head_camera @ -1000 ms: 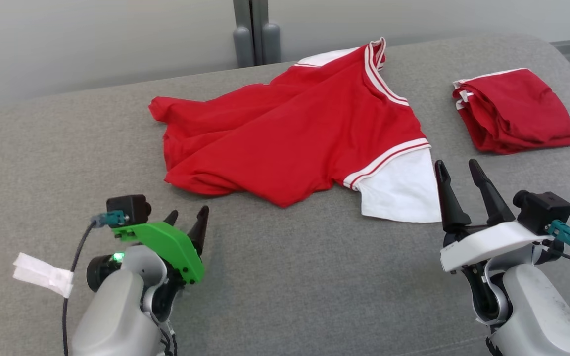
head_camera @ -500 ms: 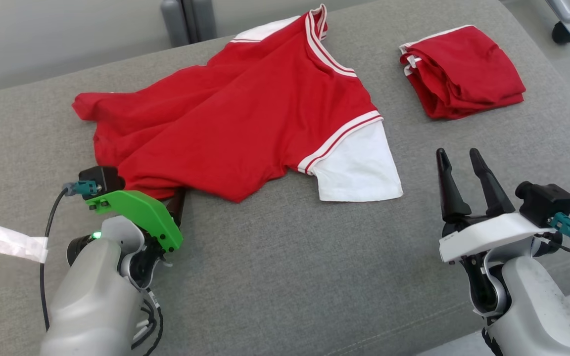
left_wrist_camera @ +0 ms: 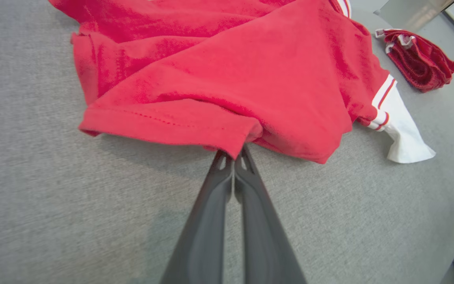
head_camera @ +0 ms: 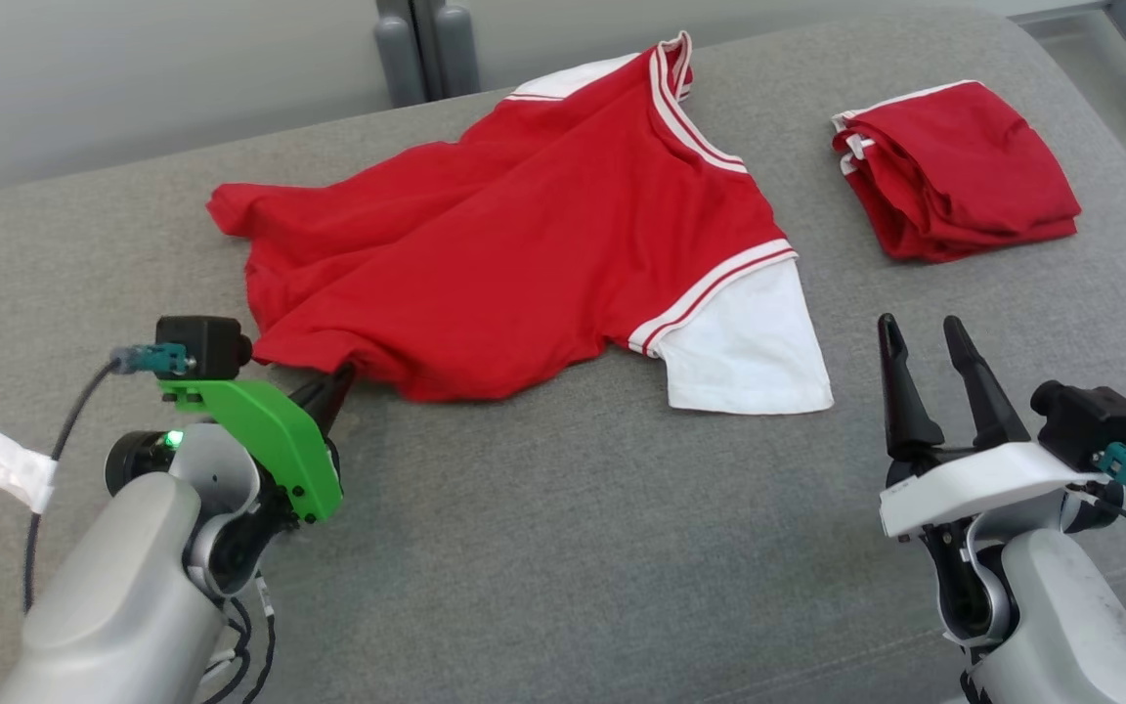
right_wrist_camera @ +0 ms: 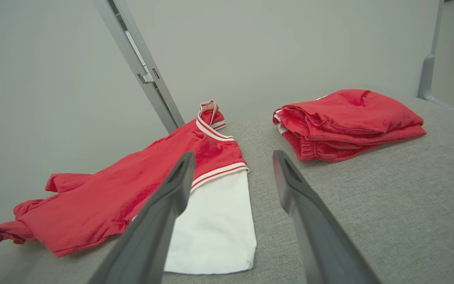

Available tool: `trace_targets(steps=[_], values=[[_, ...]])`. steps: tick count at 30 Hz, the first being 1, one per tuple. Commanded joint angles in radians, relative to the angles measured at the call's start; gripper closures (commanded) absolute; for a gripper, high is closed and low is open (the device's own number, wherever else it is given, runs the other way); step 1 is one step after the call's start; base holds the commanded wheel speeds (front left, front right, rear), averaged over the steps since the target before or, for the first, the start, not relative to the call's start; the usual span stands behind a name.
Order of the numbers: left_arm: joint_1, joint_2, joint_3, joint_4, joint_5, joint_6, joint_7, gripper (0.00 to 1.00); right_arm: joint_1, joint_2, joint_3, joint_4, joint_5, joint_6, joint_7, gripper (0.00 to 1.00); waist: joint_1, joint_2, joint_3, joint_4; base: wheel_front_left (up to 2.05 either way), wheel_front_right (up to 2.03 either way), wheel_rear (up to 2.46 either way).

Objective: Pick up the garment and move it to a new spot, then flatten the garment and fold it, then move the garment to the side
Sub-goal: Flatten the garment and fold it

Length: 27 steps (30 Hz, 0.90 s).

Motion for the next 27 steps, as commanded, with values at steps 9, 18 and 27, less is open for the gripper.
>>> trace_targets(steps=[9,18,27], values=[[0.109,0.253,0.043,-0.488,-0.197,0.023,0.246,1.0,0.039,-0.017,-0.009,0.013,-0.008,-0.001,-0.003,0.0,0.0,-0.0001,-0.083,0.118,0.0,0.0,0.0],[0.226,0.414,0.152,-0.808,-0.335,0.095,0.343,1.0,0.057,-0.039,-0.013,0.032,0.009,-0.001,-0.003,0.0,0.0,-0.0001,-0.095,0.133,0.0,0.0,0.0],[0.092,0.335,0.058,-0.76,-0.201,0.081,0.339,1.0,0.016,-0.028,0.035,0.061,0.019,-0.001,0.0,0.0,0.0,-0.0001,-0.065,0.092,0.0,0.0,0.0]])
